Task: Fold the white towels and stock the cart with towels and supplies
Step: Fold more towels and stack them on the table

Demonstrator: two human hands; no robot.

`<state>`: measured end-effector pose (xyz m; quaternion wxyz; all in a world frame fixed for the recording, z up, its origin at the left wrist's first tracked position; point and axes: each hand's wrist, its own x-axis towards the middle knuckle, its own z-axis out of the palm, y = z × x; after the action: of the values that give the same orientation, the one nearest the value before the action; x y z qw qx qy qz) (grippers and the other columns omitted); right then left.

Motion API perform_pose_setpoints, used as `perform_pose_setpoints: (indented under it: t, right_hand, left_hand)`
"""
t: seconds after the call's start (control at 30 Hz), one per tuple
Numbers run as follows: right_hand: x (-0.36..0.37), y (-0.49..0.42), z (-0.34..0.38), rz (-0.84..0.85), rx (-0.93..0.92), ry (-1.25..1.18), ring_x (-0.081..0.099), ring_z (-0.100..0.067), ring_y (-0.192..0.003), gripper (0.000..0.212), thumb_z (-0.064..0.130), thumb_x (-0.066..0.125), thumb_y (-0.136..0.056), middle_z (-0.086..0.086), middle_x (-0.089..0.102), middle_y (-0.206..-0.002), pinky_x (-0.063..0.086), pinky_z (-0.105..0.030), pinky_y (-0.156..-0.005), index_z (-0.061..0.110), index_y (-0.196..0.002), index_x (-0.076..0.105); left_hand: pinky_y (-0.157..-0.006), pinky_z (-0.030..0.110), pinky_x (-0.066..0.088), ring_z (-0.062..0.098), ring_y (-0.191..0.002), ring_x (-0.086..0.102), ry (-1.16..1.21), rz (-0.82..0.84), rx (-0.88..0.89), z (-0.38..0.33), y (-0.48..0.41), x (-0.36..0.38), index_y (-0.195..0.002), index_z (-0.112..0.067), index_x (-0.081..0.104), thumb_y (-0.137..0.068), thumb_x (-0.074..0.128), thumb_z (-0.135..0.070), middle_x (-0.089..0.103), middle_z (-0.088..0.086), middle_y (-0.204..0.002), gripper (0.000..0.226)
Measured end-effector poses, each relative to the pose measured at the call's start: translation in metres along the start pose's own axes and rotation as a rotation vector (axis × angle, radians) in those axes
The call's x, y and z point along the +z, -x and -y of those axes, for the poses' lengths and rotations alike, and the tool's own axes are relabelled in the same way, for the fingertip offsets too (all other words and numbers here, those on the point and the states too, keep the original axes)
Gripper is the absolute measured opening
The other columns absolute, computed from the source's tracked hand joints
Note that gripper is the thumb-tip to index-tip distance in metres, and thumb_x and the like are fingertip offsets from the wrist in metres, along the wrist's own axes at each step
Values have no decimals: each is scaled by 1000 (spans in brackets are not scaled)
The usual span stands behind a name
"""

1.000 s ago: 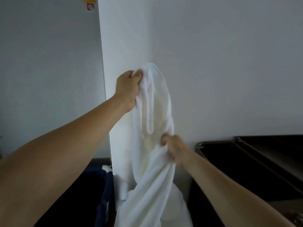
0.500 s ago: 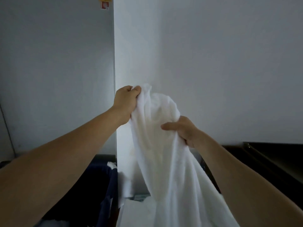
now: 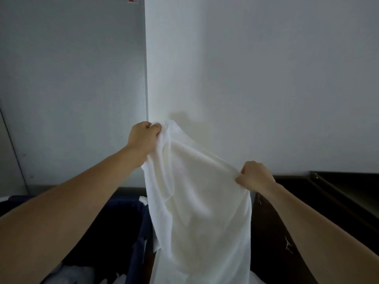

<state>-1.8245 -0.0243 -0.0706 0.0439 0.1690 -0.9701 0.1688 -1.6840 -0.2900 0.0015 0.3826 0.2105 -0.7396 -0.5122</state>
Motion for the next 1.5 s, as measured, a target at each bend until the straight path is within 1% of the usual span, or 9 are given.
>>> perform_pose_setpoints:
  t: [0.2,0.37,0.53,0.63,0.73,0.93,1.1,1.33,1.5]
  right_hand:
    - [35,6,-8,-85,161,-677,41,-21,-64,24,12,44,-93,-5,45,-69,32,-32,-58,11,-68,45]
    - [2,28,25,64,-90,-878,40,-20,-61,22,25,53,-73,-1,44,-60,30,-38,-60,20,-52,50]
    - [-37,43,55,296,-468,-847,64,-15,-72,14,23,68,-71,1,69,-74,50,-31,-67,12,-78,74]
    - [-45,46,55,306,-506,-869,68,-17,-79,13,19,70,-73,-3,74,-84,54,-36,-75,10,-80,75]
    - [-44,49,49,282,-481,-825,69,-17,-78,2,17,77,-78,-5,74,-82,56,-36,-76,19,-77,77]
    - [-28,44,35,114,-297,-557,57,-4,-58,16,6,70,-79,6,63,-65,46,-20,-58,19,-70,68]
    - [19,39,-1,21,68,-451,52,-20,-60,22,10,59,-79,-1,54,-58,38,-28,-55,13,-58,57]
    - [1,33,-10,-123,135,-440,54,-24,-58,20,15,55,-83,-2,56,-58,37,-28,-53,13,-63,55]
    - [-6,35,1,-52,239,-844,53,-25,-66,22,11,45,-88,-11,60,-76,39,-29,-59,8,-76,63]
  left_hand:
    - [-64,34,30,22,-70,39,-16,95,-3,8,1,-9,-77,-13,50,-92,58,-26,42,7,-75,21]
    - [-67,27,35,10,-73,44,-281,607,123,13,23,-10,-75,-12,53,-99,57,-32,46,-16,-77,32]
    - [-107,26,43,2,-124,53,114,826,7,7,43,14,-113,-6,63,-98,57,-25,48,-16,-144,25]
    - [-82,27,51,11,-92,62,280,993,-126,12,55,23,-89,-9,58,-93,64,-24,68,-3,-113,17]
    - [-67,26,48,15,-73,58,249,1067,-145,15,62,29,-86,-11,59,-93,65,-24,63,3,-83,16]
    - [-56,20,46,10,-62,52,165,856,-28,-1,55,40,-80,-10,56,-100,56,-19,57,-1,-69,21]
    - [-58,28,41,21,-67,48,318,540,16,-23,28,28,-81,-8,55,-96,63,-24,50,10,-74,23]
    - [-83,38,45,18,-76,50,681,326,30,-53,9,13,-67,-16,50,-91,68,-20,46,4,-73,30]
    - [-92,42,57,22,-89,71,996,342,31,-91,10,0,-86,-5,67,-95,63,-19,70,9,-86,16]
